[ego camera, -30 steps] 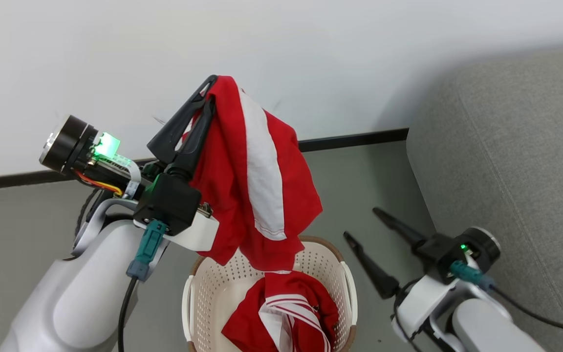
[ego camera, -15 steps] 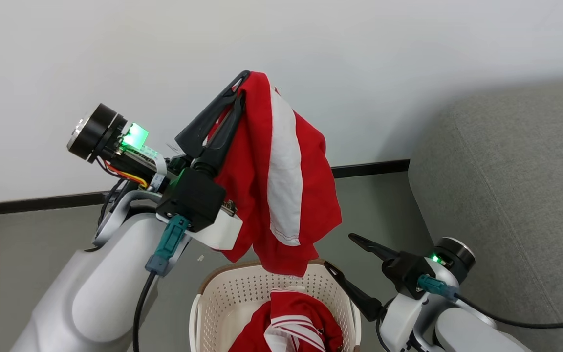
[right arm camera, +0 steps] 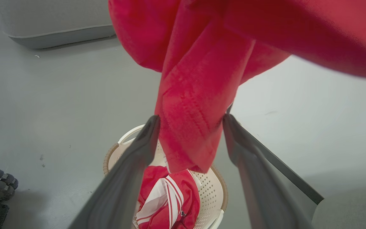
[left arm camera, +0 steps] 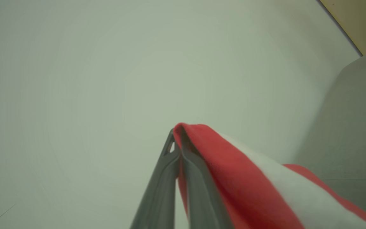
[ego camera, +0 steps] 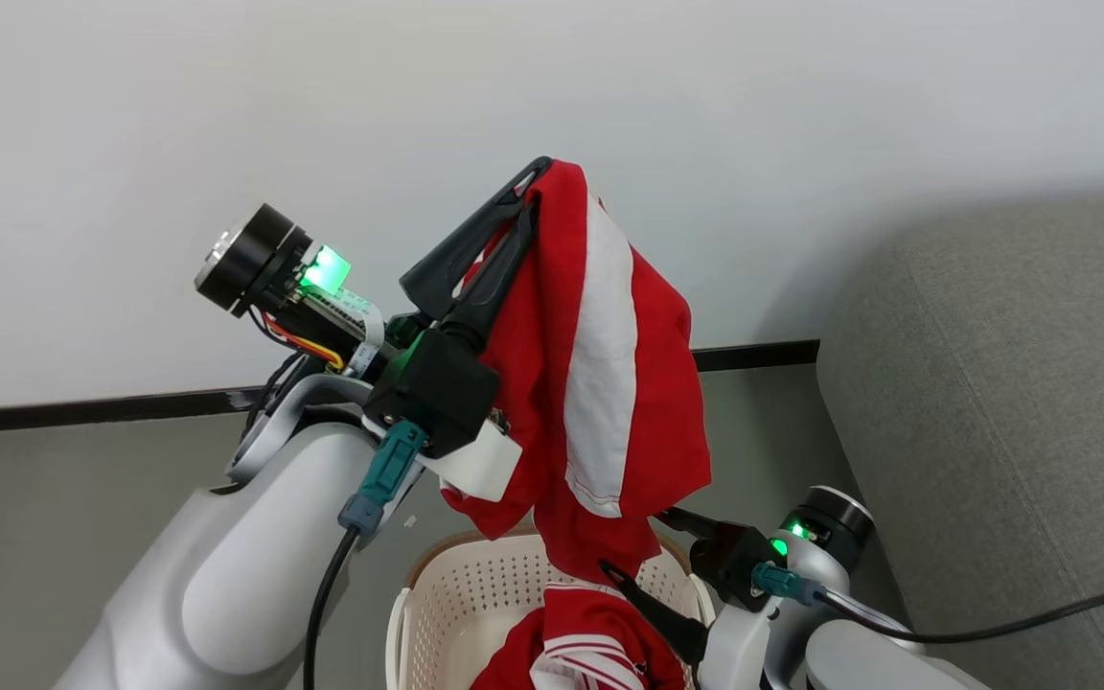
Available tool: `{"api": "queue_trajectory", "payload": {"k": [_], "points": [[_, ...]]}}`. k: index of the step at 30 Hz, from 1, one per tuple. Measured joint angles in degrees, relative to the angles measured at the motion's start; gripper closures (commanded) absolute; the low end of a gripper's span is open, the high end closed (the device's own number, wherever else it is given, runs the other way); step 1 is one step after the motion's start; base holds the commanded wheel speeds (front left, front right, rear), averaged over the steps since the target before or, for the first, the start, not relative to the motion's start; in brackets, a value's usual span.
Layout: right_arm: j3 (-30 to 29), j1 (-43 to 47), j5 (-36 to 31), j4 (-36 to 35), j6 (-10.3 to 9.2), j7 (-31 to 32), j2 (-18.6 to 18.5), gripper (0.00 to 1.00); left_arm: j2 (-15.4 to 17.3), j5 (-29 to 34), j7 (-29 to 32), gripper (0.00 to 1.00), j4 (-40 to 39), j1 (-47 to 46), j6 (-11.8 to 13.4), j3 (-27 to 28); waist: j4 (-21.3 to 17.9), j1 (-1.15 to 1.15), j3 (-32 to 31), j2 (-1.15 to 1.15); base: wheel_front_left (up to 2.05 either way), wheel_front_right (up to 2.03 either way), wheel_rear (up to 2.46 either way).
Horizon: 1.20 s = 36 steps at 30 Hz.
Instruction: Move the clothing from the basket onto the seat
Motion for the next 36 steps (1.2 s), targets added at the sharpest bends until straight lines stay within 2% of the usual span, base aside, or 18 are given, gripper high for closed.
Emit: {"api": "queue_trajectory", "payload": {"k": [13, 14, 15, 17, 26, 36], "points": [[-1.23, -3.89, -3.22, 7.64, 0.00, -0.05, 3.59, 0.00, -1.07, -0.51, 0.91, 1.00, -0.40, -0.72, -0.93, -1.25, 2.05, 0.00, -1.08, 0.00, 0.00, 0.00, 0.00], [-1.23, -3.90, -3.39, 7.97, 0.00, -0.05, 3.86, 0.24, -1.10, -0.64, 0.94, 1.00, -0.38, -0.72, -0.93, -1.25, 2.14, 0.00, -1.12, 0.00, 0.00, 0.00, 0.00], [-1.23, -3.90, -3.43, 8.18, 0.00, -0.07, 4.01, 0.57, -1.13, -1.09, 0.97, 1.00, -0.34, -0.72, -0.93, -1.25, 2.22, 0.00, -1.16, 0.00, 0.00, 0.00, 0.00], [-1.14, -3.97, -3.92, 8.44, 0.00, -0.07, 4.10, 1.00, -1.14, -1.69, 1.37, 1.00, -0.13, -0.71, -0.92, -1.15, 2.34, 0.00, -1.21, 0.00, 0.00, 0.00, 0.00], [-2.22, -3.78, -3.79, 7.78, 0.01, -0.07, 4.05, 1.00, 0.07, -4.83, 3.05, 1.00, 4.92, 2.49, -0.31, 2.30, 1.64, 0.00, -0.86, 0.00, 0.00, 0.00, 0.00], [-11.39, -0.54, 0.00, 2.76, 0.01, -0.08, 2.70, 1.00, 1.10, -9.22, 3.33, 1.00, 10.00, 7.33, 0.63, 5.28, -0.61, 0.00, -0.21, 0.00, 0.00, 0.00, 0.00]]}}
